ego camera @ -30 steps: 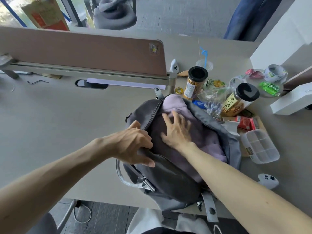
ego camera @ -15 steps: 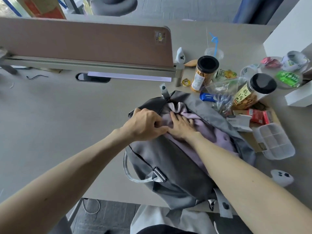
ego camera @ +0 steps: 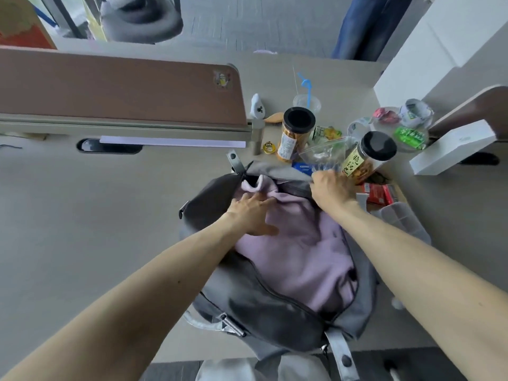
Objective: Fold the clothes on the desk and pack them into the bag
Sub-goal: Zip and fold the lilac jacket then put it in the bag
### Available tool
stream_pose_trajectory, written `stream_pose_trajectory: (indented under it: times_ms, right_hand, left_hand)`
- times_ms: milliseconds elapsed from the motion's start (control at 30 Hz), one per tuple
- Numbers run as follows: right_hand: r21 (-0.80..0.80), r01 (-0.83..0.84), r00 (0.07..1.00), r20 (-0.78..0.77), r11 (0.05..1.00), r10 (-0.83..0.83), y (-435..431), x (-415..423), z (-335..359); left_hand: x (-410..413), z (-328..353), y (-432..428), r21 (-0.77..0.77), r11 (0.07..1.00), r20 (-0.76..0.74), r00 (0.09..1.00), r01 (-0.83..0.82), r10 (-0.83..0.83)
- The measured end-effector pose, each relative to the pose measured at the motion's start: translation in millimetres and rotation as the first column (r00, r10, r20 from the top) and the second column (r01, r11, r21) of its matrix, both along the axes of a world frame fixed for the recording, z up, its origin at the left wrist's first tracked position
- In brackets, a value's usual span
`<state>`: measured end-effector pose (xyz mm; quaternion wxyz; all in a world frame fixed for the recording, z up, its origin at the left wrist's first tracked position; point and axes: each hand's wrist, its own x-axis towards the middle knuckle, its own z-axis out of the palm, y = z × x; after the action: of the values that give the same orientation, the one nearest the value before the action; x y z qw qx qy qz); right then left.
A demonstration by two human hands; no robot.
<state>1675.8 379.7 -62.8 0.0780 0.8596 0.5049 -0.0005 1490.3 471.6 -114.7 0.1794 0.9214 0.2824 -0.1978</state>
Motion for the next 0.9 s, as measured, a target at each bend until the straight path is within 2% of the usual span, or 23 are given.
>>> stream_pose_trajectory:
  times_ms: [100, 233, 433, 567, 700, 900]
  right_hand:
    - [0.072, 0.055, 0.996, -0.077, 0.996, -0.049, -2.1, 7.4, 16.8]
    - [0.071, 0.03, 0.989, -0.144, 0.997, -0.019, -18.8, -0.3, 20.0]
    - [0.032, -0.007, 0.978, -0.209, 0.999, 0.013, -35.9, -13.8, 29.0]
    - [0.02, -0.138, 0.951, -0.276, 0.99, 0.138, -36.2, -27.5, 43.9]
    - [0.123, -0.285, 0.88, -0.36, 0.951, 0.31, -33.0, -51.9, 65.8]
    - [0.253, -0.569, 0.709, -0.33, 0.782, 0.623, -27.8, -136.7, 114.0]
  left_hand:
    - [0.9, -11.6, -3.4, 0.003, 1.0, -0.059, 0.998, 0.005, -0.004]
    - [2.7, -14.6, -2.6, -0.04, 0.999, -0.117, 0.993, -0.032, 0.027]
    - [-22.7, 17.4, -7.8, -0.068, 0.993, 0.04, 0.994, -0.099, 0.102]
    - [-68.3, 52.2, -24.7, -0.066, 0.971, 0.251, 0.938, -0.229, 0.238]
    - [-123.5, 93.8, -58.1, 0.059, 0.889, 0.305, 0.857, -0.453, 0.416]
    - [-236.1, 148.7, -142.1, 0.232, 0.684, 0.275, 0.722, -0.691, 0.636]
